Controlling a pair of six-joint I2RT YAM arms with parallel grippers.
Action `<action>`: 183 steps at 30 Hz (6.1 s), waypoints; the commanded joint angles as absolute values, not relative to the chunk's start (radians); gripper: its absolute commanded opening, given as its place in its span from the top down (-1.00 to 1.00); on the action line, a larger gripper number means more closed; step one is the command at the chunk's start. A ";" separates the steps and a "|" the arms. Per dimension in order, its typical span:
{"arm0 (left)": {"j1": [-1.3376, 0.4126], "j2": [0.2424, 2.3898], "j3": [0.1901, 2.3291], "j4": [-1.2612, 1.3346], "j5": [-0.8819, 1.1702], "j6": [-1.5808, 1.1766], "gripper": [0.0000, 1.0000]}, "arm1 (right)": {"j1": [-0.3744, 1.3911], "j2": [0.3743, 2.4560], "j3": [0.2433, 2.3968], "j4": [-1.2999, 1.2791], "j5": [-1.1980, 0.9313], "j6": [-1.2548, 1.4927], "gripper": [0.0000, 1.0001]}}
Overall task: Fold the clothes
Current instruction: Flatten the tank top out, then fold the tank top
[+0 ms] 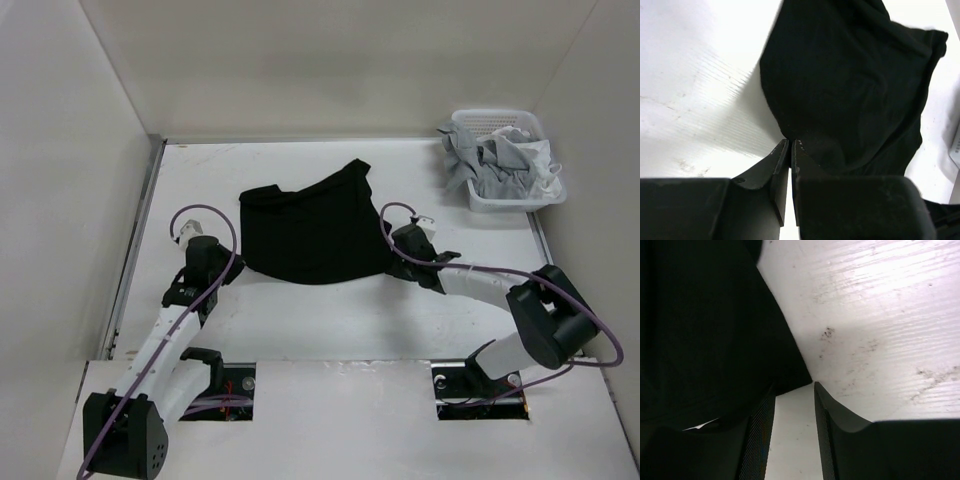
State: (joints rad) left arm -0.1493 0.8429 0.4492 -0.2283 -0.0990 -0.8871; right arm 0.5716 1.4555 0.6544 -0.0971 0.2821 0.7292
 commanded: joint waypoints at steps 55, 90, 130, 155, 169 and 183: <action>-0.346 0.669 1.075 -0.107 -0.270 -0.864 1.00 | 1.115 0.801 1.372 -0.446 1.041 0.294 1.00; -0.090 1.468 1.764 -0.066 -0.140 -0.834 1.00 | 0.326 1.712 2.337 -0.454 0.146 0.310 1.00; -0.143 0.164 0.617 -0.819 -0.191 -0.946 0.99 | 1.429 0.517 0.627 -0.724 0.682 1.095 1.00; -0.012 1.945 1.539 0.078 -0.210 -0.896 0.18 | 0.269 2.167 1.930 -0.127 -0.032 0.594 0.05; -0.036 1.243 0.530 0.181 -0.191 -1.003 0.27 | 0.380 1.540 0.904 0.268 0.035 0.653 0.90; 0.031 1.341 0.405 0.359 -0.021 -1.088 0.31 | 0.392 1.445 0.707 0.321 0.037 0.680 0.60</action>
State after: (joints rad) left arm 0.0139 1.3449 0.4088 0.2523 -0.0277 -1.0584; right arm 0.3916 1.4685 0.7208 0.2337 0.0231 0.6651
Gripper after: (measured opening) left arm 0.349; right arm 0.190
